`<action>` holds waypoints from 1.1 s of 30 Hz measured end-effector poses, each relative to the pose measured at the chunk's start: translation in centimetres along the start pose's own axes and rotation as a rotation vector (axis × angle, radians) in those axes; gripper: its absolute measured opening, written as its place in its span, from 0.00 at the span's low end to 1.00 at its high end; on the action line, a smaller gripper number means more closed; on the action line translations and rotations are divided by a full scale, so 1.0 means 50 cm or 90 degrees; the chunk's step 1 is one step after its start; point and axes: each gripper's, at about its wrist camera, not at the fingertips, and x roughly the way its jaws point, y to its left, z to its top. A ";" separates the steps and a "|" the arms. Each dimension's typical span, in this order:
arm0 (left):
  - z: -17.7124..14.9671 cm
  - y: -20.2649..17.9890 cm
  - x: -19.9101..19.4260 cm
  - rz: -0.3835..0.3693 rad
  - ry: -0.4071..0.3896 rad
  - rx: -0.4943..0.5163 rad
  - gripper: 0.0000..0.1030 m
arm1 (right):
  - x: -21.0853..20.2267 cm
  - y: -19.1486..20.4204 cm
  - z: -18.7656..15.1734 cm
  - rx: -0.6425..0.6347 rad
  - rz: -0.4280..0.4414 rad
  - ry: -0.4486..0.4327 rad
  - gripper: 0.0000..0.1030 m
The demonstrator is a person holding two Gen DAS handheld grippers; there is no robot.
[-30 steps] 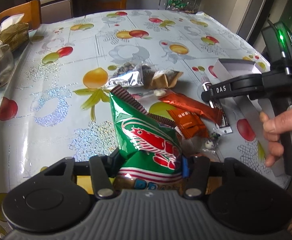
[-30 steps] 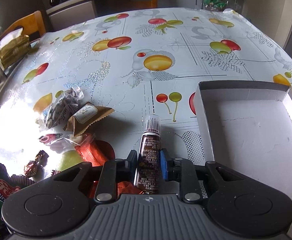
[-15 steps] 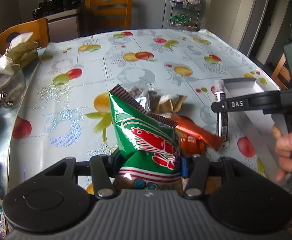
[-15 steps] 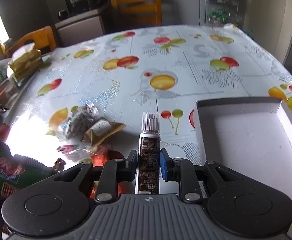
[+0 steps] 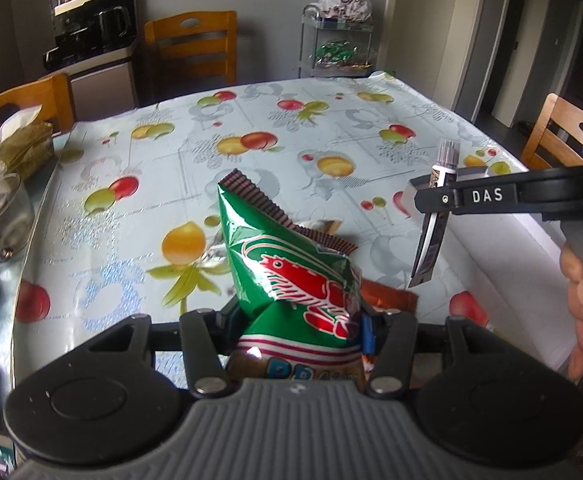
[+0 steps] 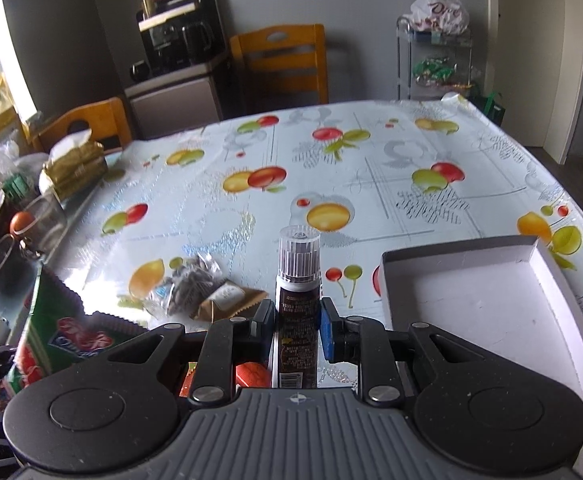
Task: Organize snacks
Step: 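Lift and carry the brown tube and green chip bag over the white box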
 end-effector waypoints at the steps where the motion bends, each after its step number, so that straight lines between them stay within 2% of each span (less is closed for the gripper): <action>1: 0.004 -0.004 -0.001 -0.002 -0.003 0.002 0.50 | -0.007 -0.003 0.002 0.002 0.000 -0.005 0.24; 17: 0.045 -0.063 0.005 -0.043 -0.022 0.043 0.50 | -0.084 -0.045 0.007 0.033 -0.029 -0.052 0.24; 33: 0.077 -0.148 0.030 -0.112 -0.025 0.107 0.50 | -0.147 -0.116 -0.016 0.085 -0.099 -0.076 0.24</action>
